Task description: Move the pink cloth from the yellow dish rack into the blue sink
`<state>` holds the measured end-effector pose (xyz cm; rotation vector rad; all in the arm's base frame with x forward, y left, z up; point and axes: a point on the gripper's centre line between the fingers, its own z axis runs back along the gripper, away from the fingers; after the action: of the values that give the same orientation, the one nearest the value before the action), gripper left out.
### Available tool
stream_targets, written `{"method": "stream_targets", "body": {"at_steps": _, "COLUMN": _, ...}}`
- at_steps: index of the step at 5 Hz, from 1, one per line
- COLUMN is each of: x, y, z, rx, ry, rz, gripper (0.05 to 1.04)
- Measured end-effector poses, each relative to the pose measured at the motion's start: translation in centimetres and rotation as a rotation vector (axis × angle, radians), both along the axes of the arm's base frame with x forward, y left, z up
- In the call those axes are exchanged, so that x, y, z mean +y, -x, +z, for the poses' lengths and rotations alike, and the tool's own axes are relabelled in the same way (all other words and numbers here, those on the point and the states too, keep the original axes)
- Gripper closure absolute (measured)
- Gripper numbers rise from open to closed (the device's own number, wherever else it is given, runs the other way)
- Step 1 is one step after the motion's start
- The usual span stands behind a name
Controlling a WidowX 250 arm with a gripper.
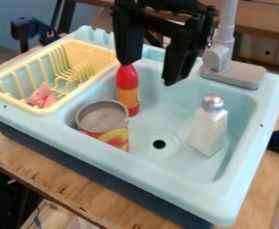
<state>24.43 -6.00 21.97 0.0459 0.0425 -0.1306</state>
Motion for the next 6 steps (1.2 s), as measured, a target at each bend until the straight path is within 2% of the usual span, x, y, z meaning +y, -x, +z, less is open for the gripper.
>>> {"method": "stream_targets", "body": {"at_steps": 1, "x": 0.1, "y": 0.0, "z": -0.6, "rx": 0.023, "ry": -0.006, "rz": -0.005, "gripper": 0.083}}
{"method": "stream_targets", "body": {"at_steps": 2, "x": 3.4, "y": -0.7, "z": -0.2, "rx": 0.015, "ry": 0.056, "rz": 0.033, "gripper": 0.083}}
{"method": "stream_targets", "body": {"at_steps": 3, "x": 6.6, "y": -1.0, "z": 0.8, "rx": -0.004, "ry": 0.069, "rz": 0.068, "gripper": 0.083}}
{"method": "stream_targets", "body": {"at_steps": 4, "x": 10.7, "y": -1.1, "z": 0.2, "rx": 0.008, "ry": 0.050, "rz": 0.181, "gripper": 0.083}}
{"method": "stream_targets", "body": {"at_steps": 5, "x": 14.0, "y": -1.2, "z": -1.1, "rx": 0.043, "ry": 0.022, "rz": 0.269, "gripper": 0.083}}
{"method": "stream_targets", "body": {"at_steps": 6, "x": 17.2, "y": -0.8, "z": -1.9, "rx": 0.062, "ry": 0.014, "rz": 0.358, "gripper": 0.083}}
